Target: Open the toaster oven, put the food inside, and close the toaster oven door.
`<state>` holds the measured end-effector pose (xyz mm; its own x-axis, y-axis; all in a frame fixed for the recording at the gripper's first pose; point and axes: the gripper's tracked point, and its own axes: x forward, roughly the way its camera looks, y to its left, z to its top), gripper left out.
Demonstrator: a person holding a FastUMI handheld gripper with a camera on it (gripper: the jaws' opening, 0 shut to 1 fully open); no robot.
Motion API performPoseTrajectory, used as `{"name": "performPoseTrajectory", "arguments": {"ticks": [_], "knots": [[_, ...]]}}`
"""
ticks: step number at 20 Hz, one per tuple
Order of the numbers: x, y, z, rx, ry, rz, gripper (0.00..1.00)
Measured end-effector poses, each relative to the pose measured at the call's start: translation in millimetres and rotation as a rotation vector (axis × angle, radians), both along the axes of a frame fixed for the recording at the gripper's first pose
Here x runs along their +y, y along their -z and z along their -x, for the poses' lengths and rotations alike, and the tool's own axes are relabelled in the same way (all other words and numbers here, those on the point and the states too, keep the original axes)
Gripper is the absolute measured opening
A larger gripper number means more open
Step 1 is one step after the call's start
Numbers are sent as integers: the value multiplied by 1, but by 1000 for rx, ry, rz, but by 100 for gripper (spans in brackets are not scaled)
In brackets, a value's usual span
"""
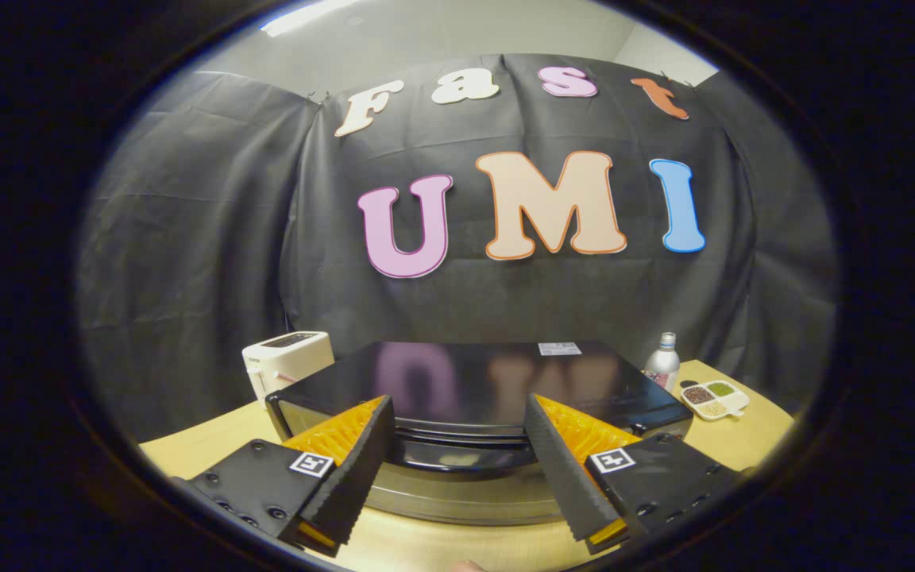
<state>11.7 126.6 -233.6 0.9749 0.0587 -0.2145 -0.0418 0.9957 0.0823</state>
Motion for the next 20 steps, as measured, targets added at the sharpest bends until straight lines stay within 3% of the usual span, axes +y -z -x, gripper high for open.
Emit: {"name": "performPoseTrajectory", "arguments": {"ticks": [20], "knots": [[5, 10, 80, -17, -11, 3, 100]]}}
